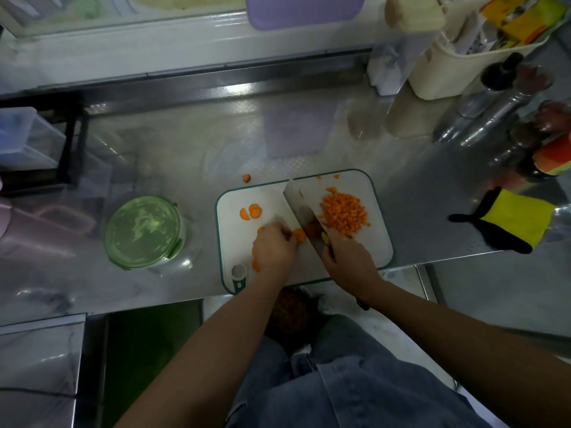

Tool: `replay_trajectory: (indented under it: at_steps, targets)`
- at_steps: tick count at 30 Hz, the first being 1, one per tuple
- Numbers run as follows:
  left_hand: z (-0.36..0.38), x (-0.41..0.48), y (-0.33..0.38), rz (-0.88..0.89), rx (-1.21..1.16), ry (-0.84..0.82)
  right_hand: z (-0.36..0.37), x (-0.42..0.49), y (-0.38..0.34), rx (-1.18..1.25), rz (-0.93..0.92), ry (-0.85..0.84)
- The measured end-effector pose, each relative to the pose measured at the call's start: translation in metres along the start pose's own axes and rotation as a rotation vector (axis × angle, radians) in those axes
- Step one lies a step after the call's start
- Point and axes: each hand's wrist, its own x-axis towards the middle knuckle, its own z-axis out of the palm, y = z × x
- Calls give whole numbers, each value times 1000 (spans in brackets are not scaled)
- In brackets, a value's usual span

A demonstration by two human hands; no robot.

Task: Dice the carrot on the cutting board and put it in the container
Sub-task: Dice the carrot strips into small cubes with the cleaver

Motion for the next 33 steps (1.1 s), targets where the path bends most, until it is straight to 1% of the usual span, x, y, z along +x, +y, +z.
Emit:
replay_trajectory:
  at_steps: [5,8,13,17,21,26,29,33]
  targets:
    - [6,-1,11,-53,-39,-7,-7,-2,3,-52,10,-56]
    - [9,0,12,-92,-71,-22,-8,2,5,-57,17,-55]
    - [11,3,8,-148,-152,-44,-17,8,1,-66,-67,30]
    - [10,4,8,-170,-177,-53,-18,7,-3,-90,-104,-13]
    - [10,7,7,-194,-190,-72,-15,6,-3,-135,-71,-53]
    - [12,11,4,-200,-190,-86,-15,3,-5,-119,-40,-99]
    - [13,13,3,-213,-182,-89,-8,7,-7,-134,-28,-84]
    - [14,15,2,-224,-182,-85,3,12,-7,-90,-23,-51]
